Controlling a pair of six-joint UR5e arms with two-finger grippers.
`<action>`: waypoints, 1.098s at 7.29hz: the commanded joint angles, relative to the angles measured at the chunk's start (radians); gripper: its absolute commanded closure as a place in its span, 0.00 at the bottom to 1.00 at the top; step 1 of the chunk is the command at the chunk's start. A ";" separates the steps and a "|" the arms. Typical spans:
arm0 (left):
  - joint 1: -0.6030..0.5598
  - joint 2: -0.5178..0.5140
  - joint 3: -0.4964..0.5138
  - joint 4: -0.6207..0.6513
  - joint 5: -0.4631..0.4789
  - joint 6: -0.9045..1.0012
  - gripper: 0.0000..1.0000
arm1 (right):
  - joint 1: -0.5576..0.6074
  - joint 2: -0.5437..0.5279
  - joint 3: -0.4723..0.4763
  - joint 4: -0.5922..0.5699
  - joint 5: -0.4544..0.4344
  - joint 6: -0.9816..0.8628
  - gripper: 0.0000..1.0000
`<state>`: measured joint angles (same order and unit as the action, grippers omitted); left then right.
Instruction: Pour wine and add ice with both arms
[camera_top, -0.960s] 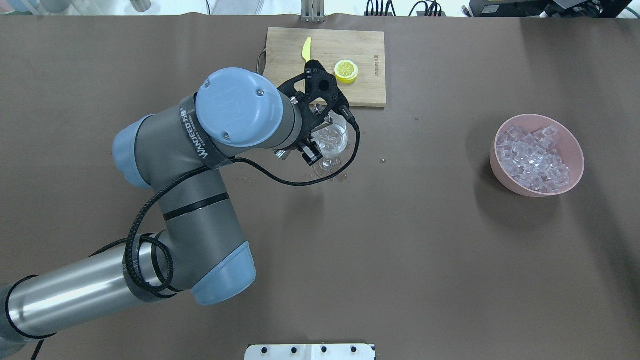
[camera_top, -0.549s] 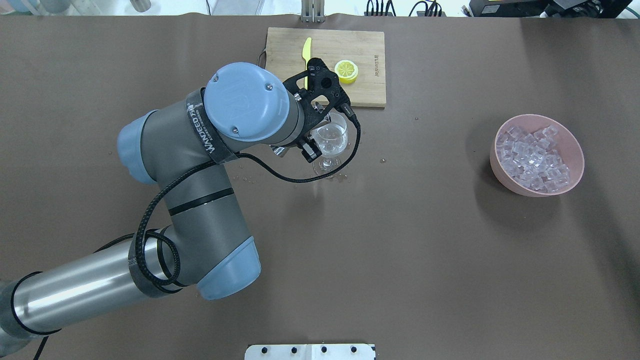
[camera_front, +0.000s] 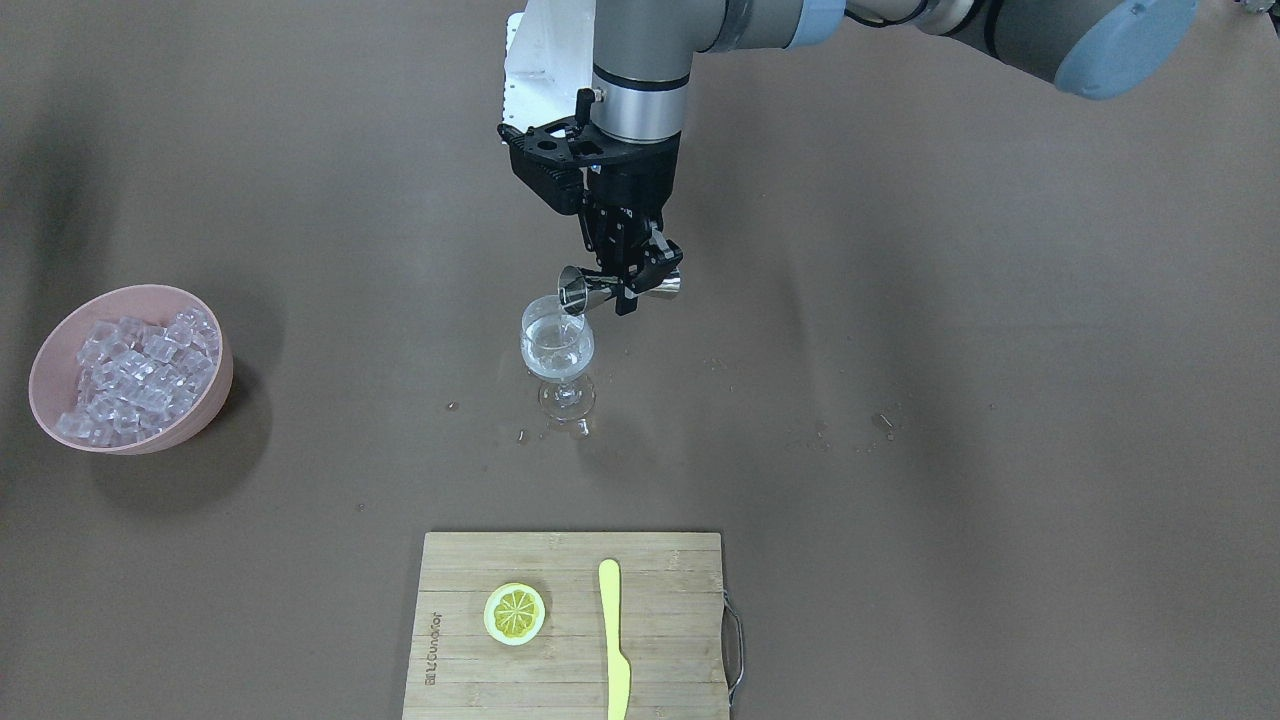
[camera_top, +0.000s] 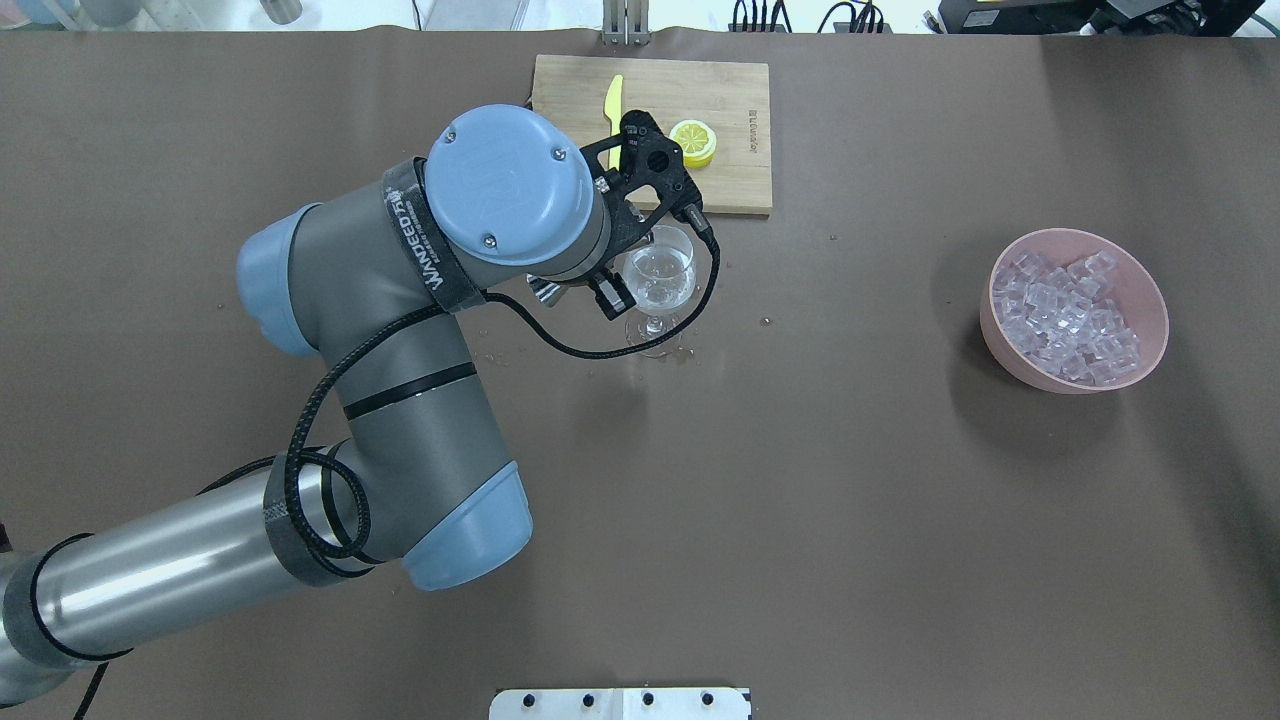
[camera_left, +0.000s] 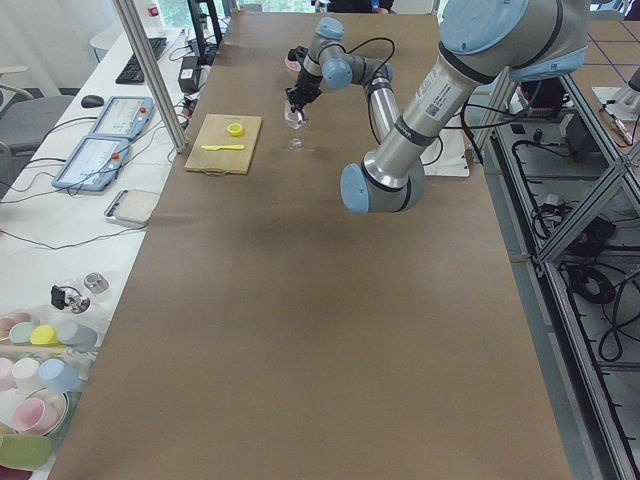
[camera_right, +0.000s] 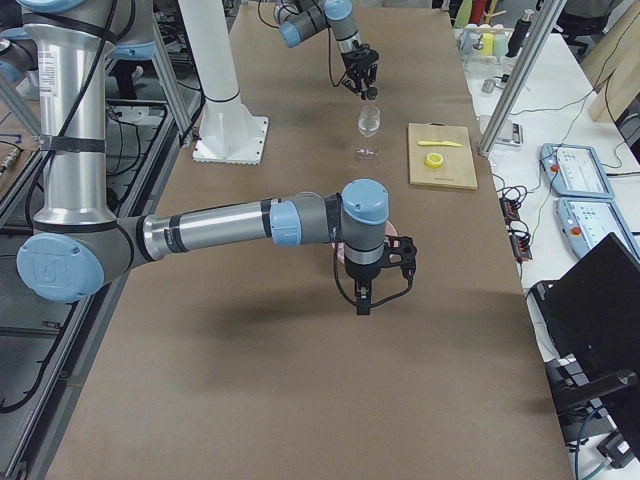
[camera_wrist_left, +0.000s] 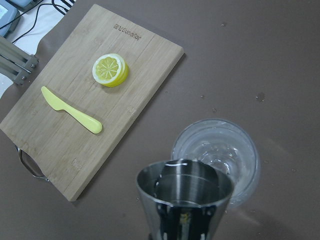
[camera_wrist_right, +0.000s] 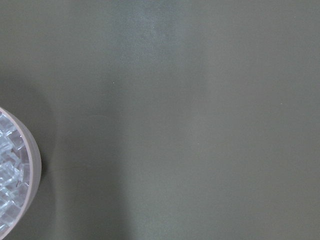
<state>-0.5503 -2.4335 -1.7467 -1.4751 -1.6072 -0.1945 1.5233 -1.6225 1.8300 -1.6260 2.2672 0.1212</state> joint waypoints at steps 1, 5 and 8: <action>0.000 -0.019 0.003 0.057 0.003 0.042 1.00 | 0.000 -0.001 0.000 0.000 0.000 0.002 0.00; 0.001 -0.073 0.038 0.136 0.012 0.046 1.00 | 0.000 -0.001 0.000 0.000 0.002 0.002 0.00; 0.004 -0.131 0.079 0.214 0.052 0.049 1.00 | 0.000 -0.001 0.000 0.000 0.002 0.002 0.00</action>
<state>-0.5476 -2.5487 -1.6765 -1.2847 -1.5659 -0.1474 1.5233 -1.6229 1.8300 -1.6260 2.2688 0.1227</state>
